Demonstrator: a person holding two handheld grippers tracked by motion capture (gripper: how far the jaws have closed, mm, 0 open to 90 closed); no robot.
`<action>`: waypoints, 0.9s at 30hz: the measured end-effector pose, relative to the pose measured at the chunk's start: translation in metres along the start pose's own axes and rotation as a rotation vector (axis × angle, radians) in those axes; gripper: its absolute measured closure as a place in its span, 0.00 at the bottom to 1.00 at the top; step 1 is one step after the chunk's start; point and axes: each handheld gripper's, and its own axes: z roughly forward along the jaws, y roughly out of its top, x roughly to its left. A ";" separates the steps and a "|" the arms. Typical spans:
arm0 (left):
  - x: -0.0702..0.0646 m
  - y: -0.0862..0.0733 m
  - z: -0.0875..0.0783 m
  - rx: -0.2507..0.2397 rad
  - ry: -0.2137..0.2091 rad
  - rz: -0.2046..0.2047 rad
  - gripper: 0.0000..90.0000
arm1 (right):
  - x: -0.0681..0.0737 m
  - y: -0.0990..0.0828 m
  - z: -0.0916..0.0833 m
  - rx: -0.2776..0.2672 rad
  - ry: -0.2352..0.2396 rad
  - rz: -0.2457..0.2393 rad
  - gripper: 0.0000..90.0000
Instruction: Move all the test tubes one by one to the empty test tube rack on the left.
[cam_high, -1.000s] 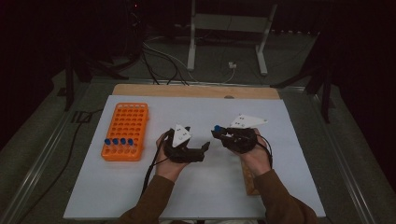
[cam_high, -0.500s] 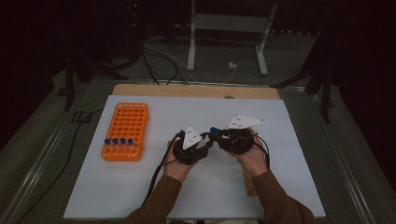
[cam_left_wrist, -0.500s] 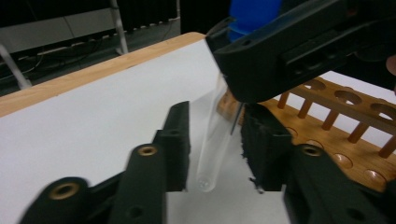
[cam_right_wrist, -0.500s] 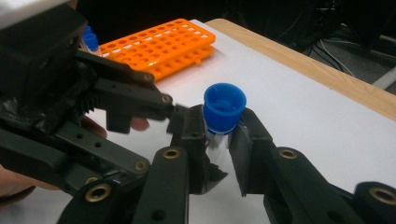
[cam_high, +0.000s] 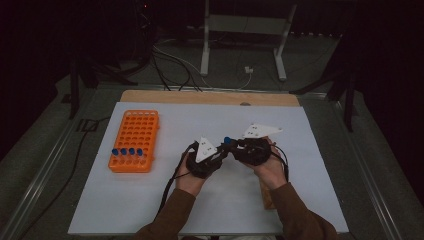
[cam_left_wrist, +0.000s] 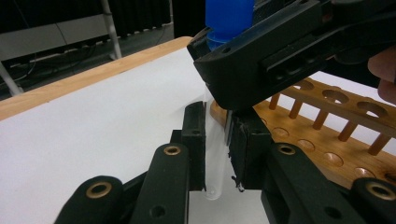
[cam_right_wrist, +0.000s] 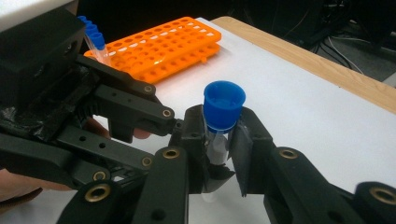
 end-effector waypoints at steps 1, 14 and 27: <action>0.001 0.000 0.000 -0.005 0.000 -0.010 0.87 | 0.000 0.000 0.000 0.000 0.003 0.001 0.79; 0.014 -0.002 -0.014 0.006 0.036 -0.034 0.87 | -0.008 -0.005 -0.011 -0.021 -0.018 0.017 0.31; 0.035 -0.007 -0.046 -0.006 0.066 -0.083 0.87 | -0.031 -0.028 -0.031 -0.014 -0.151 0.083 0.10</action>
